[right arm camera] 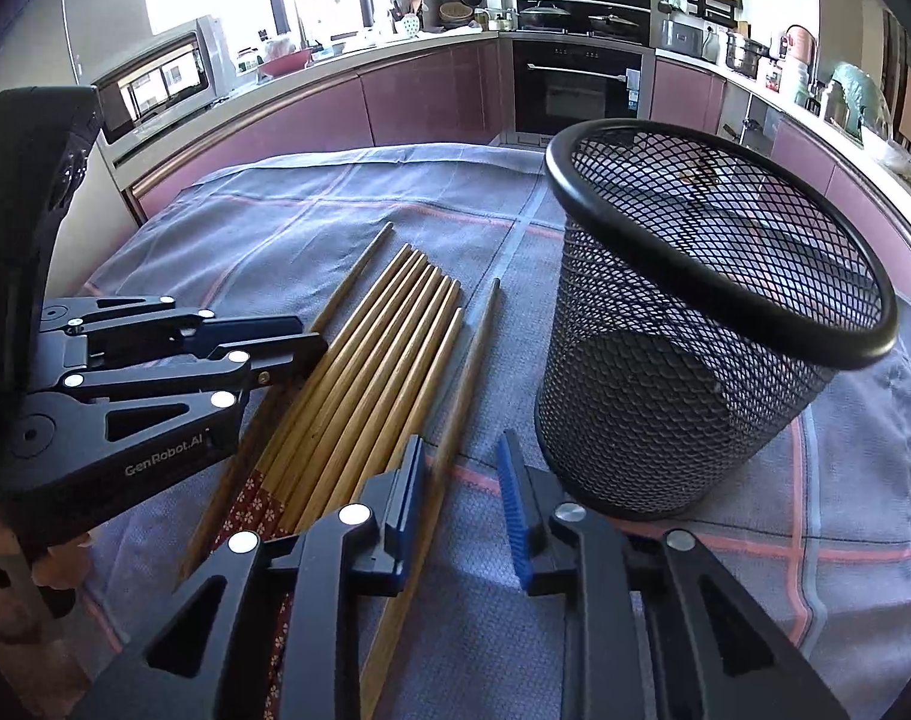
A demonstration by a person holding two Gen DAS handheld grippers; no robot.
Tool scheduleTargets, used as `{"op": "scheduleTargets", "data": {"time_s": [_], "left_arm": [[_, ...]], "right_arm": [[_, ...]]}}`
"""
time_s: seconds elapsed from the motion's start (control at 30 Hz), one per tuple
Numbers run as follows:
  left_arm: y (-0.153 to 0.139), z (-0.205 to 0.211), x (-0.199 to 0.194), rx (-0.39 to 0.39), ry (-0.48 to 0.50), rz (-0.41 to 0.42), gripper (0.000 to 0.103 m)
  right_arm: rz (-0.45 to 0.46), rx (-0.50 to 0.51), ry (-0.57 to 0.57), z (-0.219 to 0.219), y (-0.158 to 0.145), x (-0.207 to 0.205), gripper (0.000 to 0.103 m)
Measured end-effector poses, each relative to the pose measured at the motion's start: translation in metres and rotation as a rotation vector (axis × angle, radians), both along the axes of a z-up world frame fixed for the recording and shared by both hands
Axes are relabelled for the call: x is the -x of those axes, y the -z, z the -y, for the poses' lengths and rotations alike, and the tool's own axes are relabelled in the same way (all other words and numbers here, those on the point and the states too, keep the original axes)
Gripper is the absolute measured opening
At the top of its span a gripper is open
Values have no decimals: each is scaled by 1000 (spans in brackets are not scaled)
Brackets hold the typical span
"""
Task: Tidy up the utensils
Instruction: 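Lower the right gripper onto a chopstick and close on it, then lift the chopstick with the right gripper and drop it into the mesh cup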
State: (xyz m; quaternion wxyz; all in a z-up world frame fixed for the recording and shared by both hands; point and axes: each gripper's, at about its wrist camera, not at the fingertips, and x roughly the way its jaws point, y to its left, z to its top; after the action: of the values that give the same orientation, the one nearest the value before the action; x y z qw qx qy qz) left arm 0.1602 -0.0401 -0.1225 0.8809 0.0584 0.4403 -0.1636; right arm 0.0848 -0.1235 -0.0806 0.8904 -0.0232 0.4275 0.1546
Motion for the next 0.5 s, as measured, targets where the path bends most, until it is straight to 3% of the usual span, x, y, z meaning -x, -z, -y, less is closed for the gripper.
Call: {"op": "scheduleTargets", "data": {"time_s": [0.23, 0.5], "left_arm": [[-5, -9, 12, 77, -46, 5, 8], [-42, -26, 39, 192, 19, 38, 8]], "right_arm": [[1, -81, -9, 8, -4, 7, 6], [125, -185, -62, 29, -46, 31, 6]]}}
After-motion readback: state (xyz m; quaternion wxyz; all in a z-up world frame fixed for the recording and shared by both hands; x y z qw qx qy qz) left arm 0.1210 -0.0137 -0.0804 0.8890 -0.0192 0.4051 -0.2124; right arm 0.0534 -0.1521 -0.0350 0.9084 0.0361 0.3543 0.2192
